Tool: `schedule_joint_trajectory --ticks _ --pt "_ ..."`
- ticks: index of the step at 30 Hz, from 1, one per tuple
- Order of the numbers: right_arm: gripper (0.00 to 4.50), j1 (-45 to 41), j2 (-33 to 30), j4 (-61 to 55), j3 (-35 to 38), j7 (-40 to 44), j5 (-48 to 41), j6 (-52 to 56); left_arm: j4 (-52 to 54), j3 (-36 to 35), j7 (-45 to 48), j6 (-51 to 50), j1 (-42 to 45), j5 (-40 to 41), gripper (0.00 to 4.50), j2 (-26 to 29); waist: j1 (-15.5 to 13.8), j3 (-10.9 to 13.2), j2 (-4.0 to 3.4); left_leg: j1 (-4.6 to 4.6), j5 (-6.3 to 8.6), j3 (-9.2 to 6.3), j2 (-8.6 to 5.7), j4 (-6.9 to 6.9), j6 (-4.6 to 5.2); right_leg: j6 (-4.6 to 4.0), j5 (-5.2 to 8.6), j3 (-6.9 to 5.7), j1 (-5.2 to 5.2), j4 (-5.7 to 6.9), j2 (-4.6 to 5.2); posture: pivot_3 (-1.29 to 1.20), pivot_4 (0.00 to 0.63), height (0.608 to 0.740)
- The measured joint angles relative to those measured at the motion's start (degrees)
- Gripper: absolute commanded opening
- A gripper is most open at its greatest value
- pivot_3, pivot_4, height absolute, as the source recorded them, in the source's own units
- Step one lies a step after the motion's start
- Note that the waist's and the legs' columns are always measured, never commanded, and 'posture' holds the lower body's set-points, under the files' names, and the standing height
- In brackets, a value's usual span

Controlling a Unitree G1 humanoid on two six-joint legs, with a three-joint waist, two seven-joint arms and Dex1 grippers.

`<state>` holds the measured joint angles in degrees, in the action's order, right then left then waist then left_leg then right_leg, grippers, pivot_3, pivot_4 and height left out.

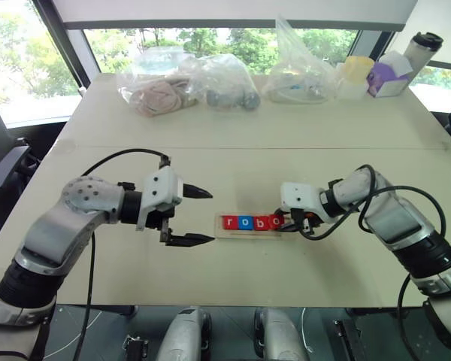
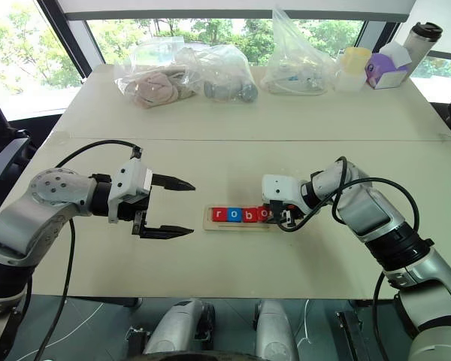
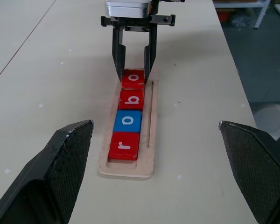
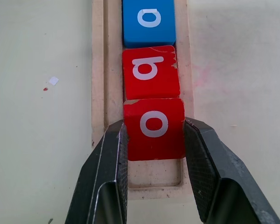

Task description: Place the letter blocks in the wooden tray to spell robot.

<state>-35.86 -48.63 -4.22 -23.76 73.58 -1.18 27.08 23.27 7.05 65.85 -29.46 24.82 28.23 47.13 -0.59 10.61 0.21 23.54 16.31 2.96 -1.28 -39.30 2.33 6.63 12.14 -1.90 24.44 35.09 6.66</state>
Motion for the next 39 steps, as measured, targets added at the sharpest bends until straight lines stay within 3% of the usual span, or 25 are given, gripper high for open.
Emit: schedule_joint_trajectory --ticks 5,11,12,22,28,32,39 --pt "1.11 0.2 0.0 0.0 0.0 0.1 0.0 0.0 0.0 0.0 0.0 0.0 0.0 0.0 4.50 0.0 0.0 0.0 0.00 0.00 0.00 0.00 0.00 0.00 0.00 0.00 0.00 0.00 0.00 0.00 0.00 0.00 0.150 0.740" --pt "4.12 0.1 0.0 0.0 0.0 0.0 0.2 0.0 0.0 0.0 0.0 0.0 0.0 0.0 4.50 0.0 0.0 0.0 0.00 0.00 0.00 0.00 0.00 0.00 0.00 0.00 0.00 0.00 0.00 0.00 0.00 0.00 0.150 0.740" --pt "4.42 0.1 0.0 0.0 0.0 0.0 0.2 0.0 0.0 0.0 0.0 0.0 0.0 0.0 4.50 0.0 0.0 0.0 0.00 0.00 0.00 0.00 0.00 0.00 -0.01 0.00 0.00 0.00 0.00 0.00 0.00 0.00 0.150 0.740" --pt "4.42 -2.6 -0.8 0.0 4.6 0.8 -2.6 3.9 0.0 0.0 0.0 0.0 0.0 0.0 4.50 0.0 0.1 0.0 0.00 -0.01 -0.01 0.00 0.01 0.00 -0.02 0.00 0.00 0.00 0.00 0.01 0.00 0.00 0.150 0.740" --pt "4.42 -7.7 3.4 9.2 9.7 -9.1 -0.9 2.1 0.1 0.0 0.0 0.0 0.0 0.0 4.50 -0.3 0.2 0.0 0.01 -0.03 -0.03 -0.01 0.01 0.01 -0.06 0.00 0.00 0.00 0.00 0.03 -0.02 0.00 0.150 0.740" --pt "4.42 -5.7 5.7 12.3 9.3 -13.3 1.1 -0.8 0.1 0.0 -0.1 0.0 0.0 0.0 4.50 -0.6 0.0 0.0 0.01 -0.01 -0.03 0.00 0.00 0.02 -0.06 0.01 0.00 0.00 0.00 0.02 -0.02 0.00 0.150 0.740" --pt "4.42 0.1 5.6 10.8 8.7 -13.7 2.1 -2.3 0.1 0.0 0.0 -0.5 0.1 0.6 4.50 -0.5 0.1 0.0 0.00 -0.02 -0.04 0.01 0.00 0.01 -0.05 0.01 -0.01 0.01 -0.02 0.04 -0.02 0.00 0.150 0.740"
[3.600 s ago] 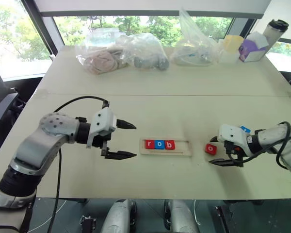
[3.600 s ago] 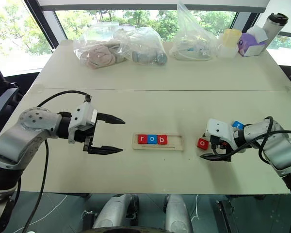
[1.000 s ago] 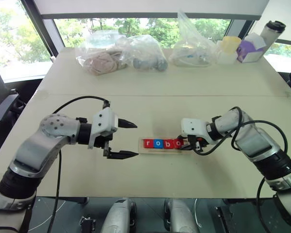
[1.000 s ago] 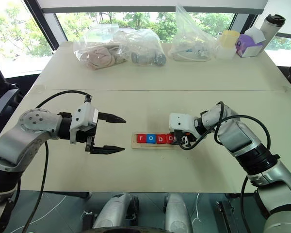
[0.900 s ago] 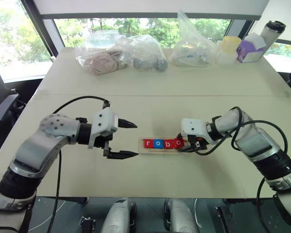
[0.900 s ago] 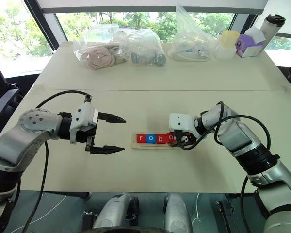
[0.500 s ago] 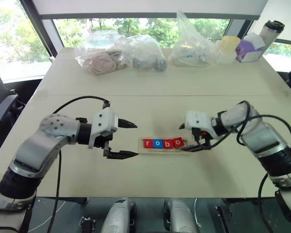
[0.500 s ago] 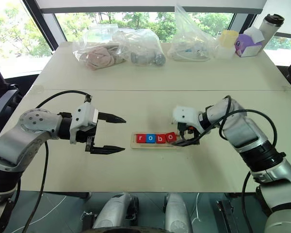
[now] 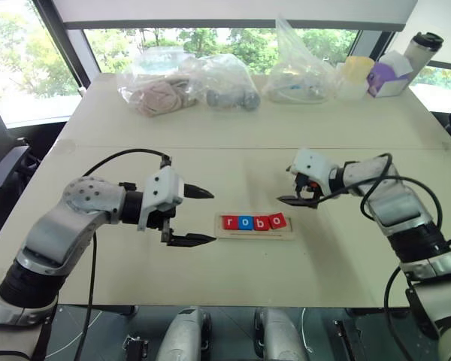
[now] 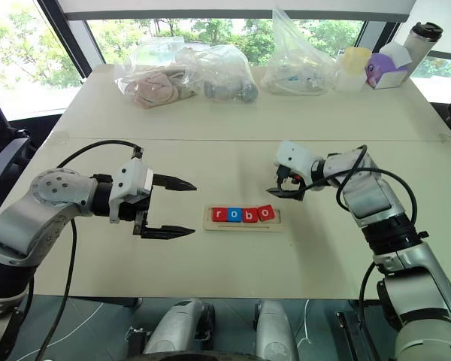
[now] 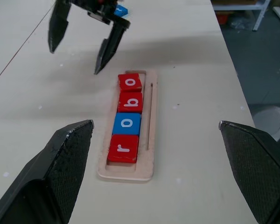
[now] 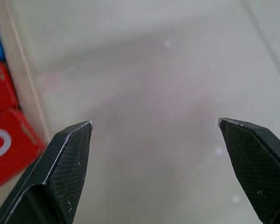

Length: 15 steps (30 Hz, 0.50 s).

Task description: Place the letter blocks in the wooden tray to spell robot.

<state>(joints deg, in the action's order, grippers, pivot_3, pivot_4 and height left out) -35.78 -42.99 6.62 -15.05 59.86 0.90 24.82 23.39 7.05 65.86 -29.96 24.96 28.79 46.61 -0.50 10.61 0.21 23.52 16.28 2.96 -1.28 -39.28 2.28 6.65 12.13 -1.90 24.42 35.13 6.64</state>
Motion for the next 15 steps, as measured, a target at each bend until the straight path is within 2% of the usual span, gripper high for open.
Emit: schedule_joint_trajectory --ticks 15 --pt "4.42 3.5 -1.9 -8.9 0.4 2.0 -1.4 4.3 -0.3 0.1 0.5 0.2 0.6 -0.2 4.50 0.2 0.1 0.0 0.00 -0.02 0.00 -0.01 0.02 0.00 0.00 0.00 0.00 0.00 0.00 0.01 -0.03 0.00 0.150 0.740"
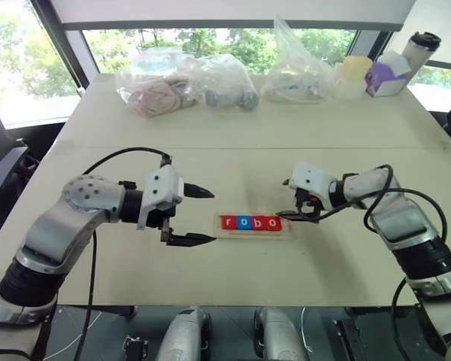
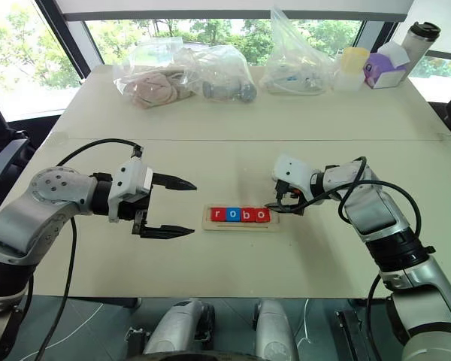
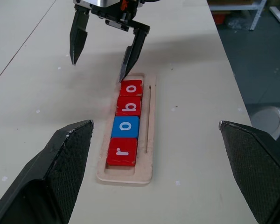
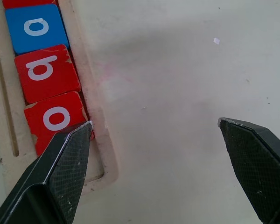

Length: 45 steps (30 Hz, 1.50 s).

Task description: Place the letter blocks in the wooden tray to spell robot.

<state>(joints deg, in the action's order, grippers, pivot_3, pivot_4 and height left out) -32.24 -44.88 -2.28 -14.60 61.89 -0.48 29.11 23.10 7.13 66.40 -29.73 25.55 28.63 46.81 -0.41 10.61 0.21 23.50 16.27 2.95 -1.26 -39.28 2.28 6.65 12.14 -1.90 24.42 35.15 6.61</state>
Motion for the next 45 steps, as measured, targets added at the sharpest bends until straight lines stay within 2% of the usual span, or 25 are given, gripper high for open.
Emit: schedule_joint_trajectory --ticks 6,10,18,45 --pt "4.42 -0.5 -0.3 -0.2 0.0 -0.2 -0.2 0.4 0.0 0.0 0.1 0.0 0.1 0.0 4.50 0.0 0.0 0.0 0.00 0.00 0.00 -0.01 0.00 0.00 0.00 0.00 0.00 0.00 0.00 0.00 0.00 0.00 0.150 0.740" --pt "4.42 -0.7 -3.0 -0.2 0.1 0.1 -0.2 0.1 0.0 0.0 0.0 0.0 0.1 0.0 4.50 0.0 -0.2 0.0 0.00 0.00 0.00 -0.01 0.00 0.00 0.00 0.00 0.00 0.00 0.00 -0.01 0.00 0.00 0.150 0.740" --pt "4.42 2.8 -5.7 -1.8 0.6 1.4 -0.9 0.4 0.0 0.1 0.0 0.0 0.7 -0.1 4.50 -0.1 -0.1 0.0 0.00 0.00 0.00 -0.01 0.01 0.00 0.00 0.00 0.00 0.00 -0.01 -0.01 -0.01 0.00 0.150 0.740" --pt "4.42 3.1 -1.5 -6.5 -0.9 0.1 -1.9 3.1 -0.7 0.3 1.7 0.4 1.0 -0.7 4.50 0.5 -0.2 0.0 0.01 0.00 0.00 -0.01 0.01 0.00 0.00 -0.01 0.00 0.00 -0.01 -0.01 -0.01 0.00 0.150 0.740"
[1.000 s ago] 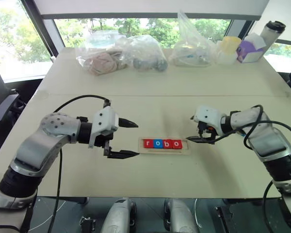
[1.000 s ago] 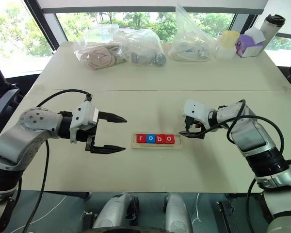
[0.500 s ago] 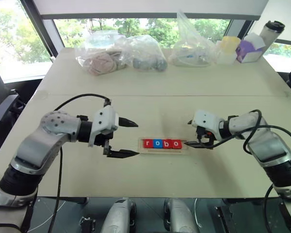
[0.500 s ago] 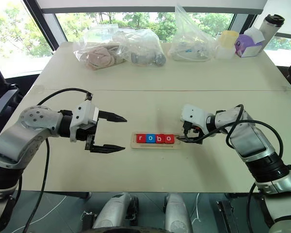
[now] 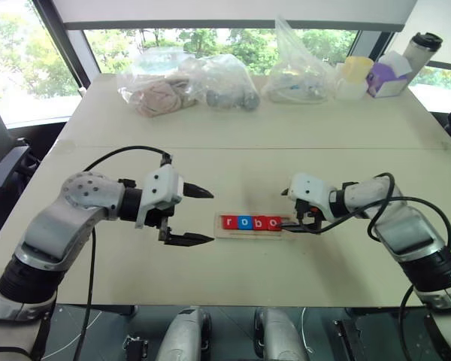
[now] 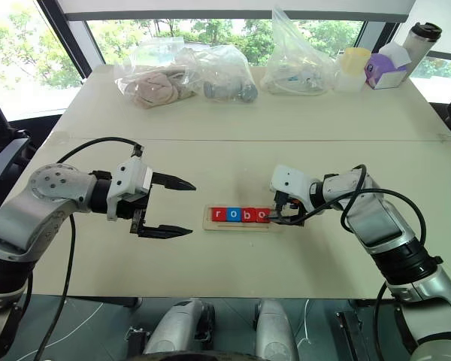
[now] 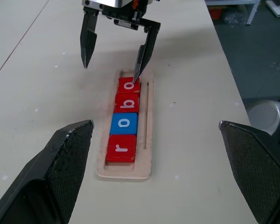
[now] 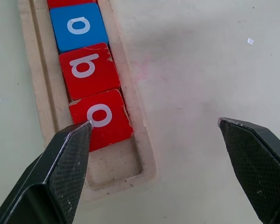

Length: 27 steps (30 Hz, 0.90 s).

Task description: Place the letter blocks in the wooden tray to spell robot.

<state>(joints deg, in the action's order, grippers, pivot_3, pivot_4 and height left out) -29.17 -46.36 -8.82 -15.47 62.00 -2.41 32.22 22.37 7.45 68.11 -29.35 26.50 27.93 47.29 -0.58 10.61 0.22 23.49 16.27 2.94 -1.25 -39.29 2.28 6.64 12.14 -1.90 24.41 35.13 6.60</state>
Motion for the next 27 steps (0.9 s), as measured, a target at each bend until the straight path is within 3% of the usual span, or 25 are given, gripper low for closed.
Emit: schedule_joint_trajectory --ticks 15,27 --pt "4.42 -0.2 -3.8 0.3 0.7 1.2 0.0 -0.5 0.3 0.0 0.1 -0.1 -1.0 0.0 4.50 0.0 0.0 0.0 0.00 0.00 0.00 0.00 0.00 0.00 0.00 0.00 0.00 0.00 0.00 0.00 0.00 0.00 0.150 0.740" --pt "4.42 0.2 -2.2 0.6 0.2 -0.3 0.8 -1.4 0.2 0.0 0.4 0.0 -0.8 -0.1 4.50 0.0 0.0 0.0 0.00 0.00 0.00 0.00 0.00 0.00 0.00 0.00 0.00 0.00 0.00 0.00 0.00 0.00 0.150 0.740"
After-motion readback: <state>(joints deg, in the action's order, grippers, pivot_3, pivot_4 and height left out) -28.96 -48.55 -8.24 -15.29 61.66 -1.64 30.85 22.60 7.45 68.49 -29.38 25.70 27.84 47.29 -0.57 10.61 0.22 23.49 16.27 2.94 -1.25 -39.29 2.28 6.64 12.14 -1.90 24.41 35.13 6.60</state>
